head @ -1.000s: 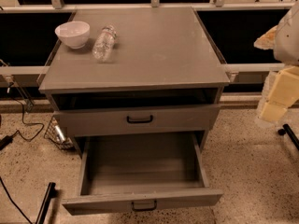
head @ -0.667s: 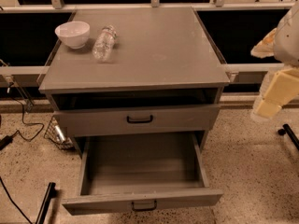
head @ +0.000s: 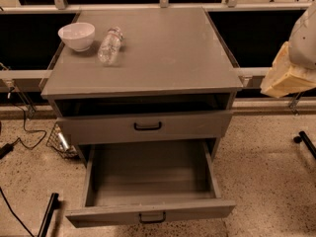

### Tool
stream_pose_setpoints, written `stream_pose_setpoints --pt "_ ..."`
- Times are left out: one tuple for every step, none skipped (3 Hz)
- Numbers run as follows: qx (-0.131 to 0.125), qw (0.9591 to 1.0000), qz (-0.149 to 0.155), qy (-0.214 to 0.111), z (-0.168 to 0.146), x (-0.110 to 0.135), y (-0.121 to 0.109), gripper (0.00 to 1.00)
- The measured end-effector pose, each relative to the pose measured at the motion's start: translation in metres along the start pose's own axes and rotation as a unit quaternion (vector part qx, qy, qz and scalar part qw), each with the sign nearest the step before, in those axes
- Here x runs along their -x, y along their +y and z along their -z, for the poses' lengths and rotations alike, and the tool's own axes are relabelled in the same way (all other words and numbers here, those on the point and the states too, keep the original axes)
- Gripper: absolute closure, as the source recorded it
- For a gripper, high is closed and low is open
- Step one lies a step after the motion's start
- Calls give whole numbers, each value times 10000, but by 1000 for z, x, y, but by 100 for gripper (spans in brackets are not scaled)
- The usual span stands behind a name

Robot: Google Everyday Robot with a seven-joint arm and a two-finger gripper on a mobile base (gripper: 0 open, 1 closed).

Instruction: Close middle drawer

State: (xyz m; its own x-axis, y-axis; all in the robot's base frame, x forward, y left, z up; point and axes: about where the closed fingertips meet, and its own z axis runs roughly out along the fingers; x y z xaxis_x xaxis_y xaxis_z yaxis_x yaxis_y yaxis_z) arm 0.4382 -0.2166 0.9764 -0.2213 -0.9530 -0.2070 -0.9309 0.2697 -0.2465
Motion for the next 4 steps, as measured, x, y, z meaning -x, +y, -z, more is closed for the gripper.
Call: stream_pose_setpoints --pt "0 10000 0 0 0 0 0 96" --pt "17 9995 -175 -254 -5 2 17 100" --pt "114 9982 -384 -448 -26 5 38 100" --pt "164 9930 -854 -802 -56 9 70 100"
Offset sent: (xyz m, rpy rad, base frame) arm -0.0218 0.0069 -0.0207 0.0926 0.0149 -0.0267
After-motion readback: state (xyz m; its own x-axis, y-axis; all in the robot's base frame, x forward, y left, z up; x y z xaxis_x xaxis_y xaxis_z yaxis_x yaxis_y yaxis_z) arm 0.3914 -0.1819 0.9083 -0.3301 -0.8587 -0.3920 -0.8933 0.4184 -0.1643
